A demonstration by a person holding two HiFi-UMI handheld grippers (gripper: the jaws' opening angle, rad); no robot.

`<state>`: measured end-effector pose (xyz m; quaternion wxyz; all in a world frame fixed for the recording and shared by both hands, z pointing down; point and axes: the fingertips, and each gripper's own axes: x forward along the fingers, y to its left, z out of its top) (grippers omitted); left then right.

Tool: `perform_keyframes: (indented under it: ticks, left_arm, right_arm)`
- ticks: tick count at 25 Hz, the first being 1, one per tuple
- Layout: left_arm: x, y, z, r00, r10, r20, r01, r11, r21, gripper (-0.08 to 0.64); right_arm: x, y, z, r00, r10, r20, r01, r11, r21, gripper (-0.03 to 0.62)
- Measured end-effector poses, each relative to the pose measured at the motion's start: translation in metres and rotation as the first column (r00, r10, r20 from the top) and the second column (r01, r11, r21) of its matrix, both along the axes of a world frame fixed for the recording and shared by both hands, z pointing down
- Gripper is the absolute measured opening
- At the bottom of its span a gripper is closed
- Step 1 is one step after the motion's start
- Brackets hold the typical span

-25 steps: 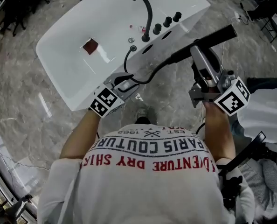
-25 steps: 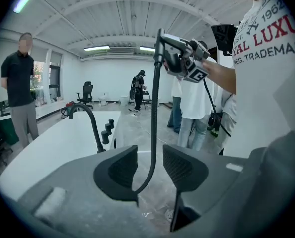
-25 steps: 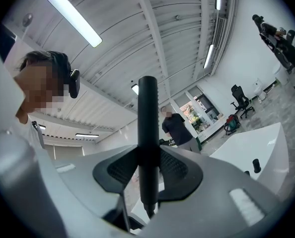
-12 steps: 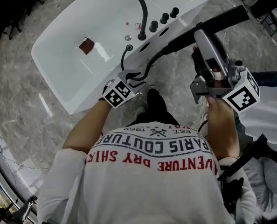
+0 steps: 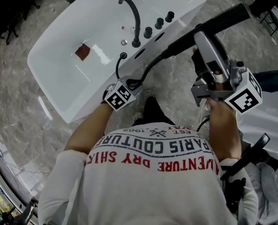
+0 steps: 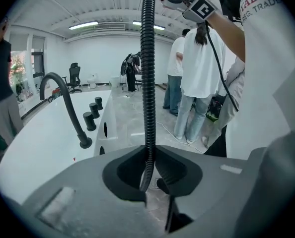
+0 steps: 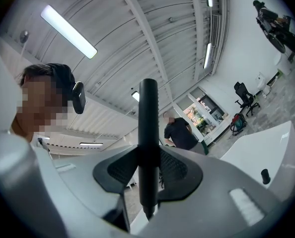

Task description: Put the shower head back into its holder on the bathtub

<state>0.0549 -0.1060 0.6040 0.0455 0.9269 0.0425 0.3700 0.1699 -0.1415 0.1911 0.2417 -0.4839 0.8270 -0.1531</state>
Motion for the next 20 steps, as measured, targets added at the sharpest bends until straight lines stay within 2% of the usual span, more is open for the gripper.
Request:
perform_keyframes:
  ticks: [8, 14, 17, 20]
  left_arm:
    - [-0.005, -0.016, -0.002, 0.999, -0.02, 0.029, 0.02, 1.0, -0.005, 0.06]
    - [-0.023, -0.027, -0.015, 0.996, -0.083, 0.026, 0.084, 0.996, -0.004, 0.058]
    - [-0.031, -0.04, -0.024, 0.992, -0.122, 0.017, 0.122, 0.993, 0.012, 0.057]
    - [-0.041, -0.047, -0.035, 0.989, -0.151, -0.002, 0.15, 0.987, 0.062, 0.057]
  right_arm:
    - [0.032, -0.02, 0.016, 0.995, 0.073, -0.075, -0.077, 0.996, -0.044, 0.129]
    - [0.039, -0.026, 0.031, 0.969, 0.138, -0.206, -0.157, 0.985, -0.078, 0.129]
    - [0.036, -0.027, 0.042, 0.956, 0.143, -0.257, -0.171, 0.981, -0.09, 0.129]
    - [0.031, -0.012, 0.05, 0.94, 0.154, -0.306, -0.185, 0.98, -0.076, 0.129]
